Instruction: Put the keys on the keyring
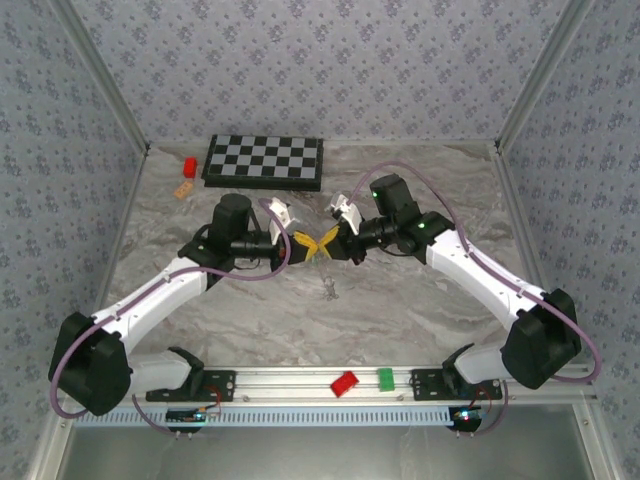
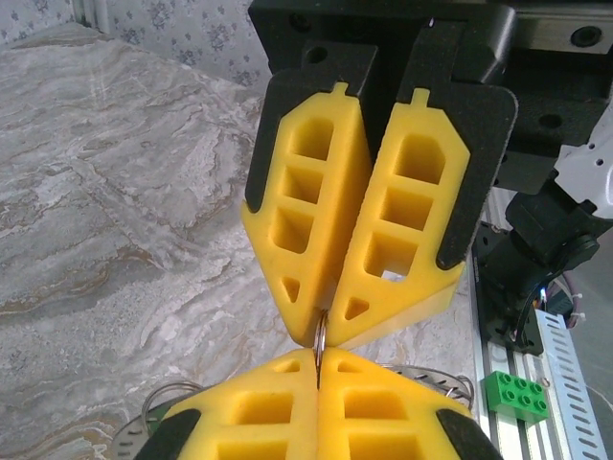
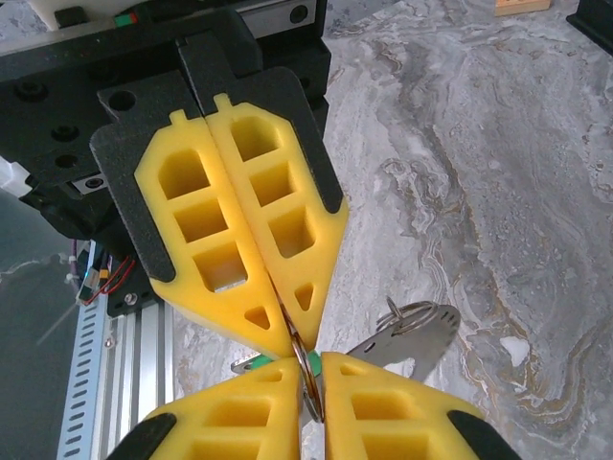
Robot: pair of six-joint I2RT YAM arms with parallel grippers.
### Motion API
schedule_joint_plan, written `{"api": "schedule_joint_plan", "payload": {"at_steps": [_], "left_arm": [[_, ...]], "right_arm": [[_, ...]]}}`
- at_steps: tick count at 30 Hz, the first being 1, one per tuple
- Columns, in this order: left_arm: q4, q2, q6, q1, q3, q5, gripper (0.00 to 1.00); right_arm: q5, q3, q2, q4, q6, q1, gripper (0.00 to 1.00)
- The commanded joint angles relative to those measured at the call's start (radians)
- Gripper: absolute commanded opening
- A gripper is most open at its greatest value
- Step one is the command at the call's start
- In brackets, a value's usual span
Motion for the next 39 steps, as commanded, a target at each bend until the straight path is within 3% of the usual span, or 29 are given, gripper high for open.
{"api": "schedule_joint_plan", "payload": {"at_steps": [1, 2, 8, 10, 12, 18, 23, 39], "left_arm": [[0.036, -0.001, 0.015, -0.008, 0.045, 0.047, 0.0], [0.035, -0.002, 0.015, -0.008, 0.045, 0.048, 0.0], [0.039, -0.007, 0.007, -0.008, 0.045, 0.031, 0.0], [0.071, -0.011, -0.027, -0.008, 0.04, 0.002, 0.05], [0.123, -0.021, -0.063, -0.007, 0.023, -0.012, 0.16], [0.213, -0.061, -0.123, -0.007, -0.013, -0.028, 0.25], [0.241, -0.062, -0.135, -0.007, -0.026, -0.026, 0.26], [0.241, 0.022, -0.15, -0.016, 0.007, 0.015, 0.26]], "right_arm": [[-0.027, 0.024, 0.012, -0.005, -0.014, 0.018, 0.05], [-0.029, 0.024, 0.011, -0.004, -0.014, 0.019, 0.0], [-0.01, 0.016, -0.003, 0.003, -0.003, 0.015, 0.0], [-0.002, -0.002, -0.017, 0.039, 0.015, 0.006, 0.0], [0.006, -0.029, -0.04, 0.096, 0.045, -0.005, 0.0], [0.0, -0.152, -0.131, 0.355, 0.162, -0.059, 0.0], [-0.021, -0.223, -0.175, 0.511, 0.238, -0.086, 0.0], [-0.07, -0.271, -0.194, 0.655, 0.332, -0.102, 0.0]]}}
